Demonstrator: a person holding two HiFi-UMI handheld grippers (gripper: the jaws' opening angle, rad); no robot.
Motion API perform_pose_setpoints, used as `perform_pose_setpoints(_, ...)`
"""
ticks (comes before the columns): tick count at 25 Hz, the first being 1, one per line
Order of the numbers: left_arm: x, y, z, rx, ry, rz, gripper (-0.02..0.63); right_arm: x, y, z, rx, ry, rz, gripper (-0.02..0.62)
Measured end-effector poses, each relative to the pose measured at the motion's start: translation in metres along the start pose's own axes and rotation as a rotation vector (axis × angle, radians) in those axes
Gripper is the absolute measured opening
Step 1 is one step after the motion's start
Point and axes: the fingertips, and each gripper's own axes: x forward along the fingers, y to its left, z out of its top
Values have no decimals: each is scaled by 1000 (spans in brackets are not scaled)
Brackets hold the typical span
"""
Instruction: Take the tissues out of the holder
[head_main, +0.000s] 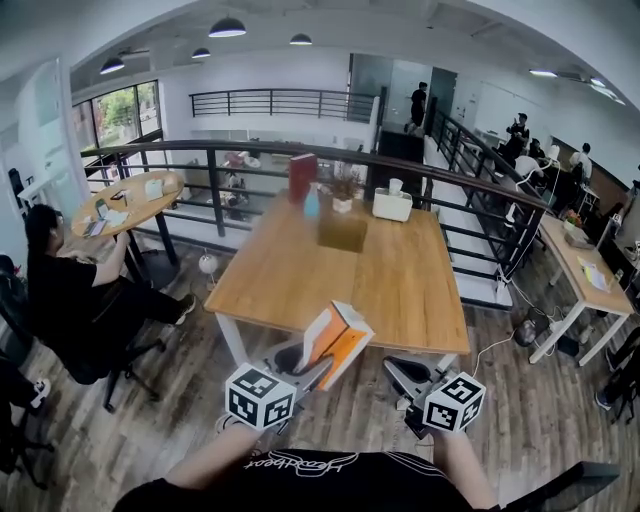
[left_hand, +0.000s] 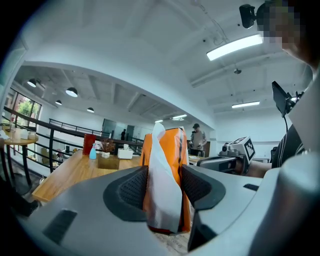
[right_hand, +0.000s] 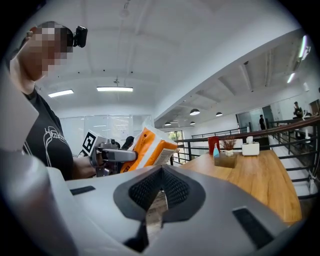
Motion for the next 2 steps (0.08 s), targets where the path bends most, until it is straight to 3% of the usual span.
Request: perform_pose_setpoints(2, -5, 0, -3, -3, 3, -2, 216, 0, 4, -4, 3, 7, -2, 17)
